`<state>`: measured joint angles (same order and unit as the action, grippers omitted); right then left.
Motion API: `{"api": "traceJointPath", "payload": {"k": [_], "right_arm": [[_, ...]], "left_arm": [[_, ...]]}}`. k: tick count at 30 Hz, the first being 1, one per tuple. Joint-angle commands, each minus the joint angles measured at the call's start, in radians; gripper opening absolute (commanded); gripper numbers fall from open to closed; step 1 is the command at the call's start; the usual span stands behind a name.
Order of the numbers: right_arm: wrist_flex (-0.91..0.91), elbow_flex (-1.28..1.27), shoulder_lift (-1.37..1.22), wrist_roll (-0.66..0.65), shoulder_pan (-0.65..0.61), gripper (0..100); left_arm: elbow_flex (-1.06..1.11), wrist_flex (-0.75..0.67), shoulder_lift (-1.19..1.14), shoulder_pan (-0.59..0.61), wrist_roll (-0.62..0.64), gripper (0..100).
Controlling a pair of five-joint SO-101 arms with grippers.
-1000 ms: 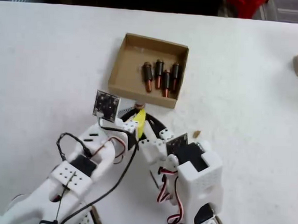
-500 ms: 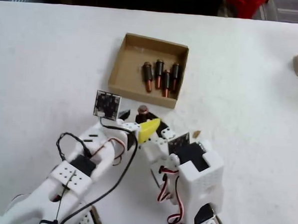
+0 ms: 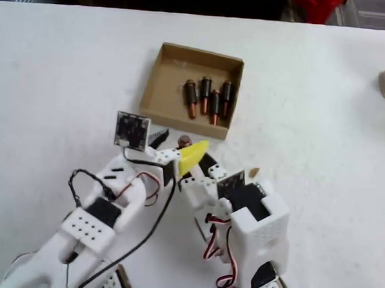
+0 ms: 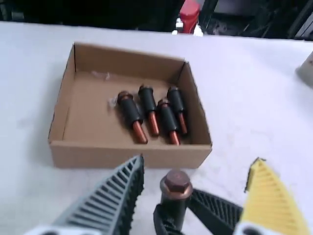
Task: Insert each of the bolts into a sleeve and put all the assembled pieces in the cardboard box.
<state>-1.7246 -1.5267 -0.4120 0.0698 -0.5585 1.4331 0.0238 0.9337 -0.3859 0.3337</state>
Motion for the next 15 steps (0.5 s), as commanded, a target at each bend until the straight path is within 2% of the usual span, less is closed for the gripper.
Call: {"api": "traceJointPath", "payload": {"k": [1,3,5,10,15], "right_arm": [[-0.030,0.005,0.047,0.009,0.010,1.6],[-0.030,0.005,0.047,0.009,0.010,1.6],[-0.030,0.005,0.047,0.009,0.010,1.6],[-0.030,0.006,0.047,0.009,0.010,1.6],[-0.030,0.006,0.047,0.009,0.022,1.6]], "left_arm": [[-0.057,0.057,0.203,0.008,0.014,35],[-0.057,0.150,0.295,0.010,0.014,33],[-0.057,0.244,0.386,0.018,0.011,27],[-0.057,0.405,0.642,0.163,0.008,3],[-0.063,0.595,0.898,0.338,0.008,7]]}}
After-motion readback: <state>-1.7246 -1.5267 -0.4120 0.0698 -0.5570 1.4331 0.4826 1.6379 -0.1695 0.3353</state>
